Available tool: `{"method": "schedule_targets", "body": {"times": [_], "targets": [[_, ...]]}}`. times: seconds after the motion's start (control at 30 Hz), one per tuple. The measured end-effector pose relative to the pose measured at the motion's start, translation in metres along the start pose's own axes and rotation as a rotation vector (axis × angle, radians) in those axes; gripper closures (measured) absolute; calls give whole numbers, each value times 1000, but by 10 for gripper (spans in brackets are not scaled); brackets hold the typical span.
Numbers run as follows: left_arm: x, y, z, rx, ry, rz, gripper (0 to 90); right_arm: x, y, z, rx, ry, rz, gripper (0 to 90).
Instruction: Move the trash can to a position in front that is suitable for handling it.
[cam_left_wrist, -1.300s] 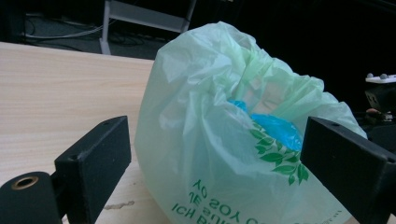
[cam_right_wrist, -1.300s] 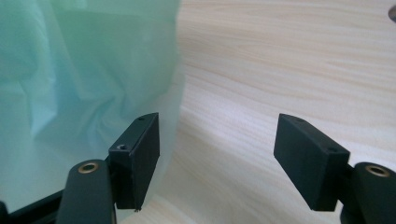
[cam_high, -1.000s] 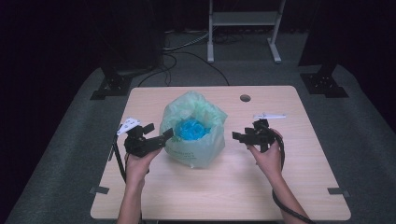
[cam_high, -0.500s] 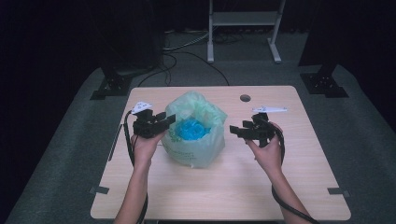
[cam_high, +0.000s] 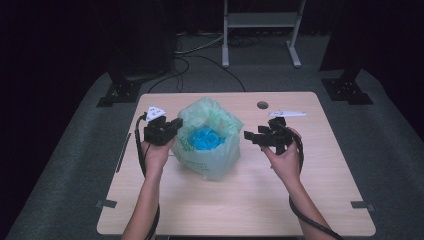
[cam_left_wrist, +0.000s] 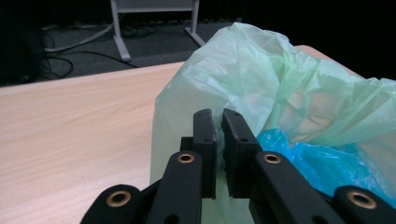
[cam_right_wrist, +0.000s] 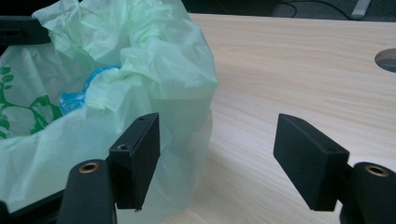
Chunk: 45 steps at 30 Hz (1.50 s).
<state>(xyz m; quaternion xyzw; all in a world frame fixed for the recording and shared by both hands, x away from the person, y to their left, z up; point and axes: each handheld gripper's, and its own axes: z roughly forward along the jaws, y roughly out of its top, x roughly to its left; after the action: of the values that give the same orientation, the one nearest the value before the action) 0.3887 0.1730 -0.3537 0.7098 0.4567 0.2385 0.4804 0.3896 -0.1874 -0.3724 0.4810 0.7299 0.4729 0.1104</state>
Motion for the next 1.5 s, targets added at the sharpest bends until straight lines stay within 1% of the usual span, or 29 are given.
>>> {"method": "schedule_targets", "body": {"times": [0.17,0.27,0.4,0.57,0.67,0.73,0.8,1.0,1.17,1.2,1.3,1.33,1.4,1.43,1.5], "targets": [[-1,2,-6,-12,-2,8,886,9,6,-3,-7,1,-20,312],[-2,5,-9,-20,-9,9,891,14,10,-4,-8,3,-29,311],[-4,7,-12,-27,-27,5,894,17,16,-4,-12,15,-19,312],[-4,5,-14,-37,-60,-12,893,21,24,-3,-7,38,-2,311],[-4,5,-15,-36,-83,-22,893,24,27,1,10,47,3,311],[-5,5,-15,-37,-89,-18,893,25,28,5,16,51,5,311],[-7,5,-16,-41,-105,-24,893,26,29,9,24,53,13,311],[-9,6,-19,-50,-143,-27,893,31,30,23,50,95,49,314],[-10,5,-20,-56,-176,-38,893,39,31,33,76,83,39,333],[-11,5,-20,-55,-184,-41,894,41,31,34,79,88,42,334],[-13,6,-19,-56,-198,-42,893,49,32,40,92,62,34,374],[-15,6,-19,-57,-202,-42,893,50,32,41,96,57,29,410],[-17,7,-19,-59,-213,-38,893,52,32,44,99,29,25,473],[-17,7,-19,-59,-217,-37,893,53,32,45,104,26,31,513],[-18,8,-19,-61,-230,-43,893,55,32,46,108,14,10,575]]}}
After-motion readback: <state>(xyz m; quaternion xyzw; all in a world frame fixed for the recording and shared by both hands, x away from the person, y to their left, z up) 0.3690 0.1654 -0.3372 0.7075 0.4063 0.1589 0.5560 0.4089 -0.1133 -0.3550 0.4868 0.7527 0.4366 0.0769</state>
